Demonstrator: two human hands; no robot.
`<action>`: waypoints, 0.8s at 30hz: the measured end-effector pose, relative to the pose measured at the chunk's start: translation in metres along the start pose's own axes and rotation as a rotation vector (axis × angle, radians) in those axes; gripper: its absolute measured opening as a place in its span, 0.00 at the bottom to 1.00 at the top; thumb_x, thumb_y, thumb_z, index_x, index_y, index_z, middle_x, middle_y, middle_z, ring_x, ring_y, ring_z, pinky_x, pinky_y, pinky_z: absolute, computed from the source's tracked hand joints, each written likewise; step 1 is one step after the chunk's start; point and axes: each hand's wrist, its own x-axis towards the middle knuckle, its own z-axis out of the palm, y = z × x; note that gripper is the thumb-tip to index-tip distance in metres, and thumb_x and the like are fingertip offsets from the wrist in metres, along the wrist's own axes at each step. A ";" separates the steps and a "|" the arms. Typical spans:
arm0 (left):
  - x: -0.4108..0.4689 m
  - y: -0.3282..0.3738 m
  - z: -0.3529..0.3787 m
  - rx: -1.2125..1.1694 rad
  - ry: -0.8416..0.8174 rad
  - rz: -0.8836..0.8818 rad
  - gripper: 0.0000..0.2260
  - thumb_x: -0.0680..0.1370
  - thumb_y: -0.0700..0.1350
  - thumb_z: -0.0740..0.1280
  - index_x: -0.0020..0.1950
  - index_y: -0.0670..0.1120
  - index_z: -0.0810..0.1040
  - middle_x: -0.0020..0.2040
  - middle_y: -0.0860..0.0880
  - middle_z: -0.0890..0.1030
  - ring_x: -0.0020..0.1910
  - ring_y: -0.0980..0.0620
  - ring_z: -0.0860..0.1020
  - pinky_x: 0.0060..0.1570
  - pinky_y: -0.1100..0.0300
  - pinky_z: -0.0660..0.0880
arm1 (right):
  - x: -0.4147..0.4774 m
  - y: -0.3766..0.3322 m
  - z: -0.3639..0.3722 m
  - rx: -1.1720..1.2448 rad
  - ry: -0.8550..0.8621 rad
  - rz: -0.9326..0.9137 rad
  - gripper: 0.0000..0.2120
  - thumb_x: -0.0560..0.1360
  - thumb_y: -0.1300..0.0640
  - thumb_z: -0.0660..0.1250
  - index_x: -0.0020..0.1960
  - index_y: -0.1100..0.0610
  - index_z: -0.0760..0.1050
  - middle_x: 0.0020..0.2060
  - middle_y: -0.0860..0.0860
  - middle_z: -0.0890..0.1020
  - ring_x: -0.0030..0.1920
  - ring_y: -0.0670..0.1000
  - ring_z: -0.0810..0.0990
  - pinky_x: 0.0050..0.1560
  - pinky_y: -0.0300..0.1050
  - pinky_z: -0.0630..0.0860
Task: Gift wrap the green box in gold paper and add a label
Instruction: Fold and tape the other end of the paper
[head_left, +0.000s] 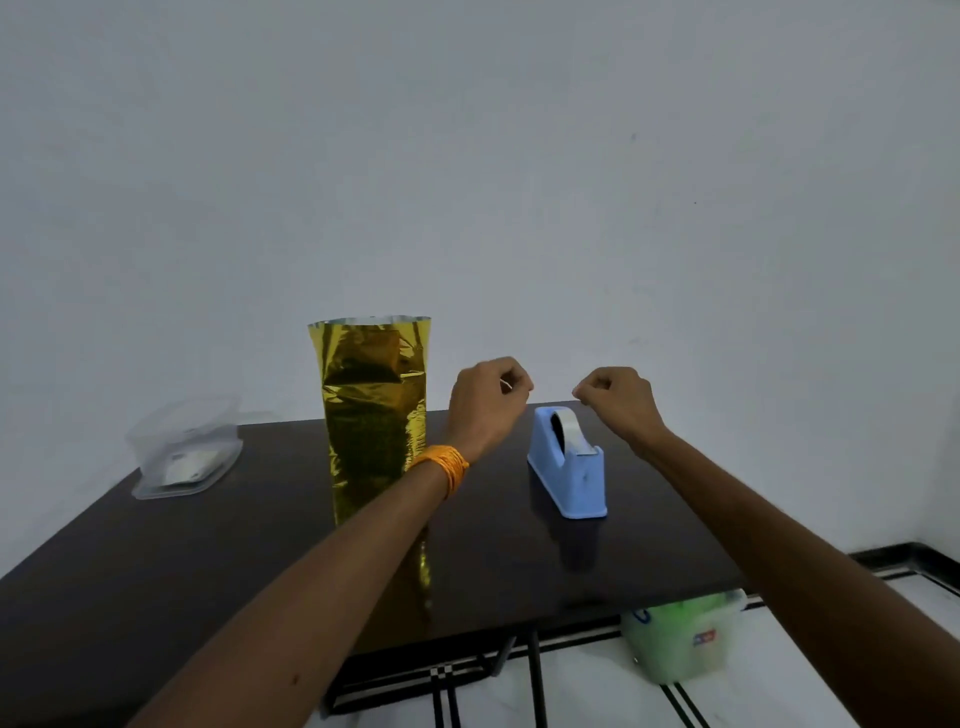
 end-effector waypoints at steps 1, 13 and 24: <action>-0.004 -0.005 0.012 -0.021 -0.036 -0.037 0.05 0.76 0.40 0.68 0.43 0.46 0.83 0.41 0.52 0.84 0.40 0.56 0.80 0.41 0.62 0.77 | -0.001 0.011 -0.002 -0.006 0.003 0.046 0.08 0.74 0.59 0.68 0.41 0.63 0.82 0.36 0.51 0.83 0.37 0.49 0.78 0.38 0.41 0.72; -0.037 -0.037 0.101 0.033 -0.403 -0.241 0.17 0.71 0.52 0.76 0.50 0.39 0.83 0.46 0.46 0.80 0.44 0.49 0.77 0.40 0.58 0.71 | -0.021 0.062 0.010 0.359 -0.218 0.457 0.13 0.78 0.53 0.68 0.37 0.57 0.76 0.29 0.50 0.72 0.28 0.46 0.67 0.27 0.38 0.64; -0.041 -0.055 0.117 -0.059 -0.349 -0.211 0.16 0.69 0.54 0.78 0.47 0.44 0.81 0.42 0.47 0.81 0.40 0.50 0.79 0.35 0.64 0.72 | -0.005 0.048 0.021 0.392 -0.123 0.544 0.09 0.73 0.61 0.75 0.38 0.61 0.77 0.32 0.52 0.77 0.25 0.46 0.72 0.22 0.37 0.66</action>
